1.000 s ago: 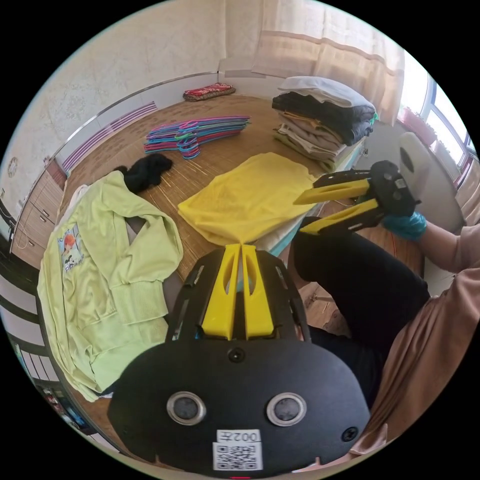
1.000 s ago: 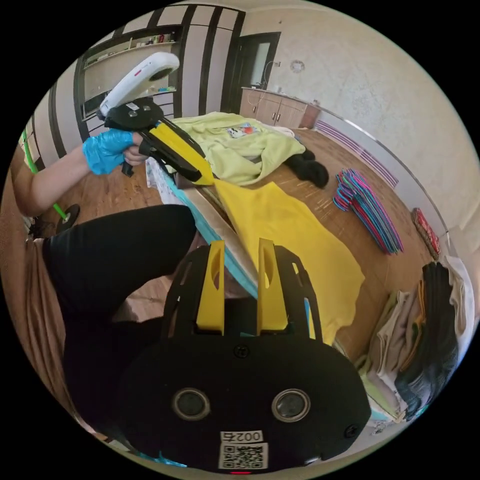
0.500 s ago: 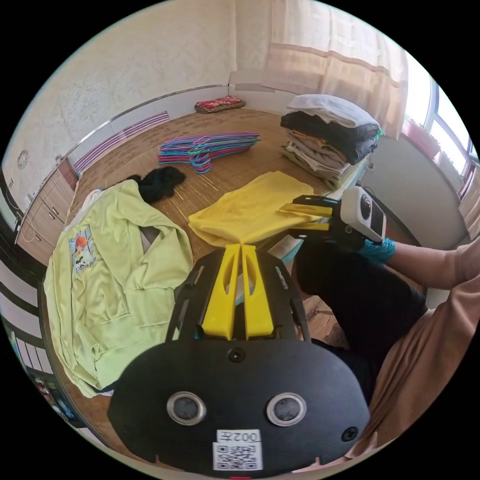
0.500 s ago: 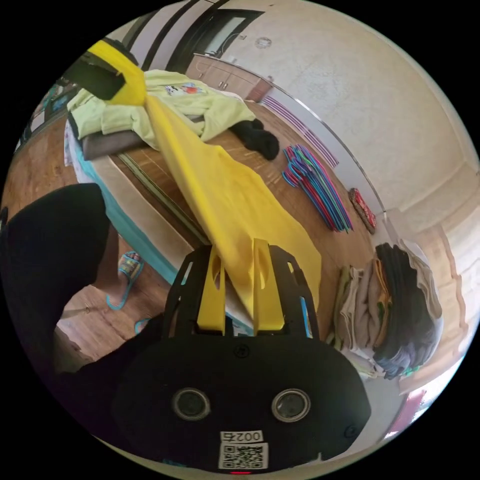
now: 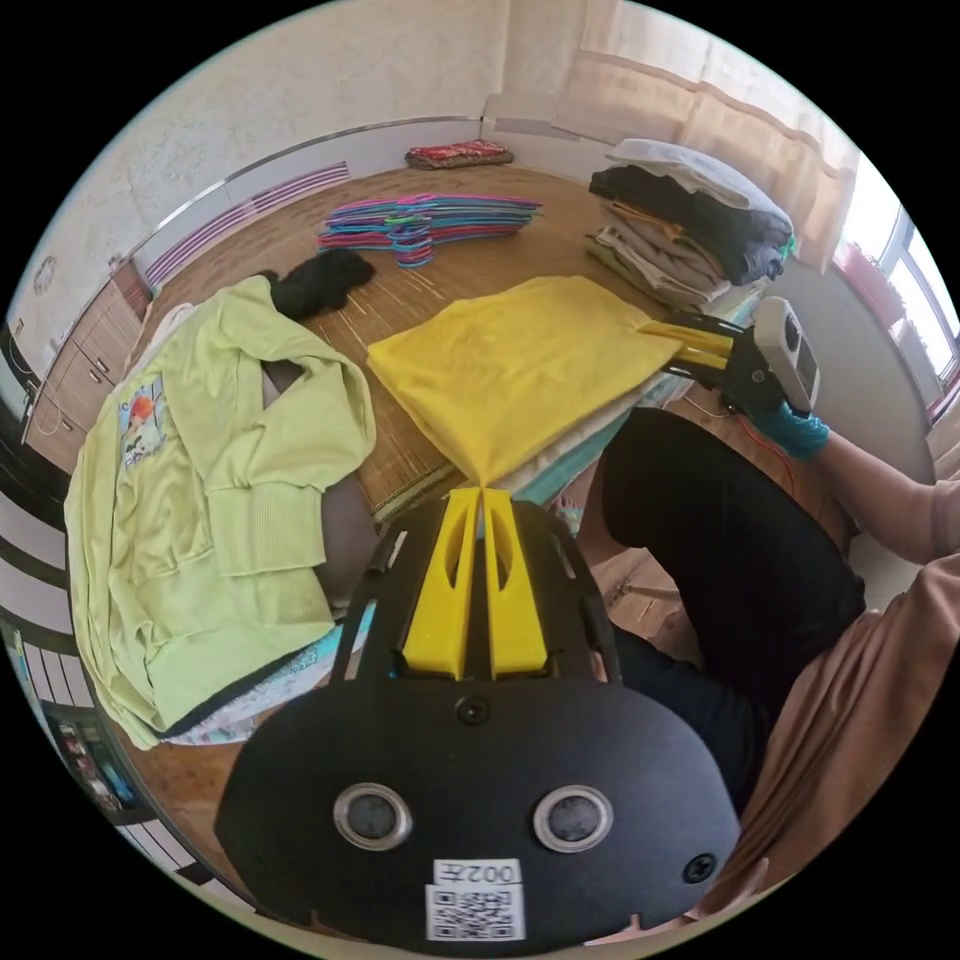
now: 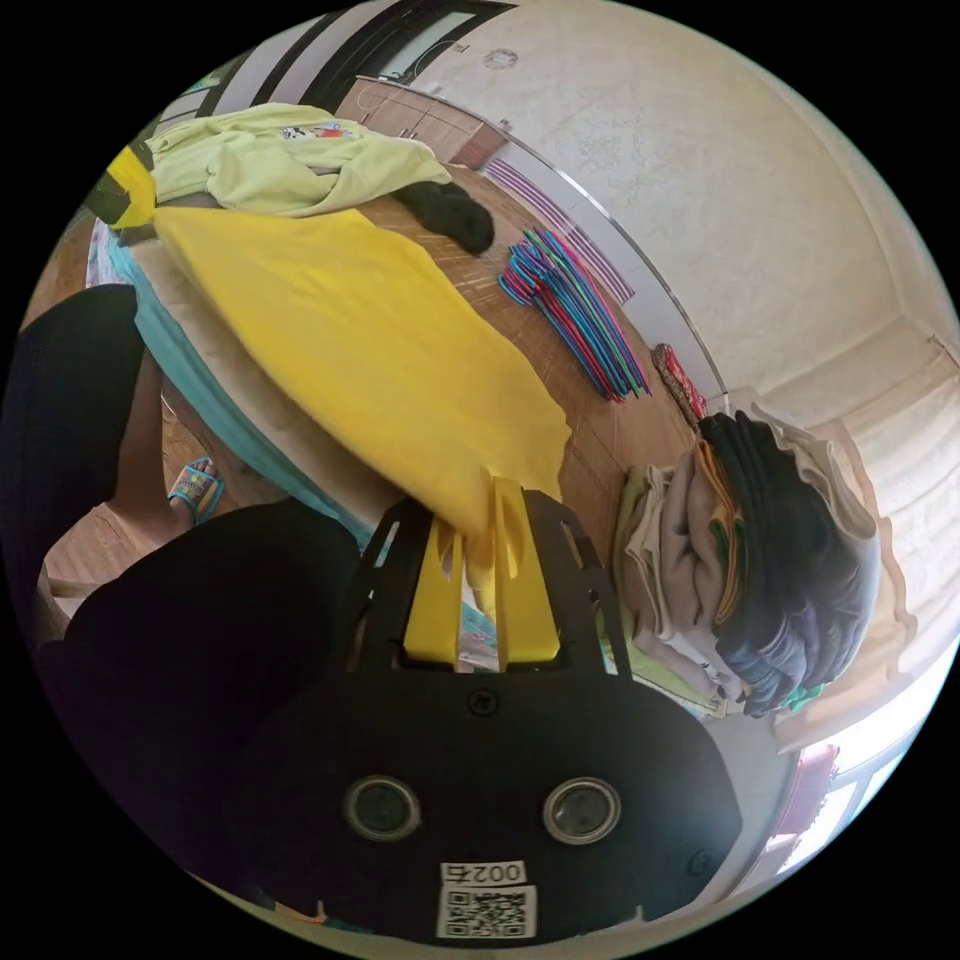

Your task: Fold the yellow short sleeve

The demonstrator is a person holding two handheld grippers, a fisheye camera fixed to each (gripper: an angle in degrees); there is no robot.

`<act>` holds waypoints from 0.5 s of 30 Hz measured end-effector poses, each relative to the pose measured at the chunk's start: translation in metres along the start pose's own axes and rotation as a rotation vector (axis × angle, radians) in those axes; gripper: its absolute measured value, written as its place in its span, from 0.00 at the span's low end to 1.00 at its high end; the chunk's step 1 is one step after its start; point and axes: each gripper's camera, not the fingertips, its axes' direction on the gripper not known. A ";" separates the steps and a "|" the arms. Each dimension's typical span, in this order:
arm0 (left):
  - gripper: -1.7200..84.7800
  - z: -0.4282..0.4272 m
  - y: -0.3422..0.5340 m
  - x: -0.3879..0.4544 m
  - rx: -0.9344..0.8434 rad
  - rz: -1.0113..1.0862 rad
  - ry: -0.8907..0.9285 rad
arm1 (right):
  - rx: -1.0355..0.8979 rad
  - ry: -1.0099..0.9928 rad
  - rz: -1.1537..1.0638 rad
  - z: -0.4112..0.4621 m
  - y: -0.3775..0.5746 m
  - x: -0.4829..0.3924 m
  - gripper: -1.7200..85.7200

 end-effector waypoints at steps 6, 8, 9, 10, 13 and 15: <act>0.02 -0.021 0.001 0.003 0.088 -0.122 0.030 | 0.005 -0.035 0.009 -0.008 -0.018 0.016 0.06; 0.04 -0.022 -0.007 0.020 0.129 -0.050 0.035 | 0.001 -0.043 0.010 -0.010 -0.023 0.022 0.06; 0.05 -0.020 -0.010 0.026 0.132 -0.026 0.030 | 0.000 -0.047 0.012 -0.011 -0.027 0.025 0.06; 0.06 -0.016 -0.016 0.039 0.137 0.032 0.023 | -0.004 -0.053 0.014 -0.013 -0.031 0.029 0.06; 0.08 -0.001 -0.032 0.075 0.154 0.192 0.038 | -0.043 -0.080 0.016 -0.015 -0.044 0.040 0.06; 0.09 0.009 -0.042 0.095 0.149 0.261 0.027 | -0.075 -0.101 0.017 -0.017 -0.053 0.048 0.06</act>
